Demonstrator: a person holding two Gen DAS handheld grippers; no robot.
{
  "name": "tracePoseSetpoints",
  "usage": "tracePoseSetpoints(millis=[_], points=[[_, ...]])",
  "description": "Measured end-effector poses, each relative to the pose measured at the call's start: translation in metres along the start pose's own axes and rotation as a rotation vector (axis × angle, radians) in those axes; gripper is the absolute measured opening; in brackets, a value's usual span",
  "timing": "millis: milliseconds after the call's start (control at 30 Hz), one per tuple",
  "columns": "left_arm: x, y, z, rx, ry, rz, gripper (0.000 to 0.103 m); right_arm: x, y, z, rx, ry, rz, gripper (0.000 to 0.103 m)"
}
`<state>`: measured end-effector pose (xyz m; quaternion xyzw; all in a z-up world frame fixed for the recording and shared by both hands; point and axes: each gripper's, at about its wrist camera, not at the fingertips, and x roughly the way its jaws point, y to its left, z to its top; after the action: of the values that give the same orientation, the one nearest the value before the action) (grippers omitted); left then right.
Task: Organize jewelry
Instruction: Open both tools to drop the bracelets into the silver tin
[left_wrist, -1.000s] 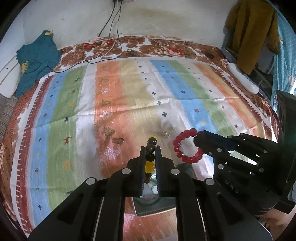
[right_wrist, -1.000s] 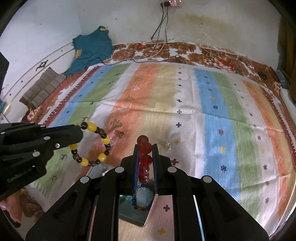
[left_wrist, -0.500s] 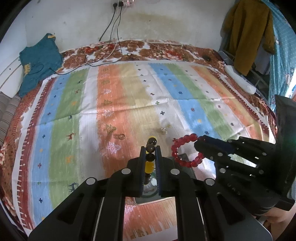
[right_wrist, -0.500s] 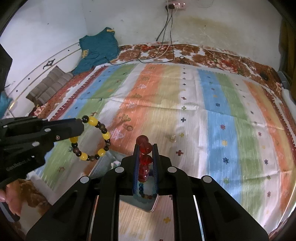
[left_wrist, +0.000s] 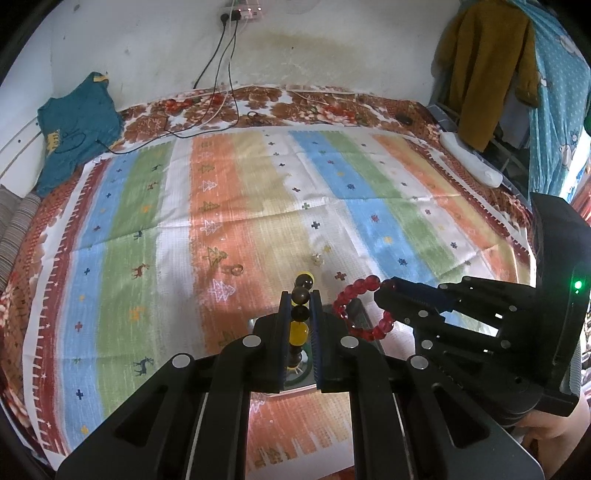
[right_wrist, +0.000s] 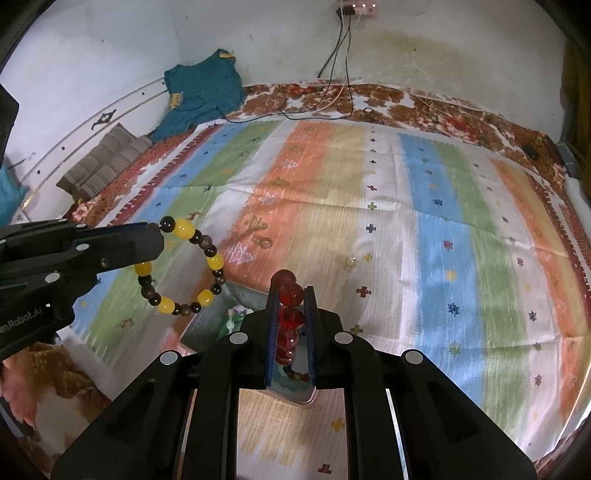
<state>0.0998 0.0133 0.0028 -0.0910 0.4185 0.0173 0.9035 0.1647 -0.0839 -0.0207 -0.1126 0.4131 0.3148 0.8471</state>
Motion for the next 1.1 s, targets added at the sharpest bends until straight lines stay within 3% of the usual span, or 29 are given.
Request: tracePoseSetpoints(millis=[133, 233, 300, 533, 667, 933, 1100], points=[[0.000, 0.000, -0.001, -0.001, 0.011, 0.003, 0.010, 0.003, -0.004, 0.001, 0.019, 0.012, -0.009, 0.014], [0.000, 0.002, 0.001, -0.018, 0.012, 0.027, 0.020, 0.006, -0.008, 0.001, 0.041, 0.030, -0.017, 0.016], [-0.001, 0.005, 0.003, -0.026, 0.009, 0.048, 0.022, 0.008, -0.013, 0.001, 0.062, 0.044, -0.024, 0.028], [0.006, 0.021, 0.007, -0.073, 0.026, 0.073, 0.034, 0.020, -0.022, 0.000, 0.088, 0.090, -0.059, 0.037], [0.013, 0.031, 0.009, -0.092, 0.035, 0.085, 0.046, 0.027, -0.026, 0.002, 0.099, 0.108, -0.070, 0.040], [0.038, 0.045, 0.015, -0.124, 0.086, 0.110, 0.049, 0.049, -0.027, 0.011, 0.094, 0.153, -0.084, 0.046], [0.058, 0.053, 0.024, -0.129, 0.103, 0.171, 0.049, 0.066, -0.025, 0.016, 0.055, 0.187, -0.108, 0.046]])
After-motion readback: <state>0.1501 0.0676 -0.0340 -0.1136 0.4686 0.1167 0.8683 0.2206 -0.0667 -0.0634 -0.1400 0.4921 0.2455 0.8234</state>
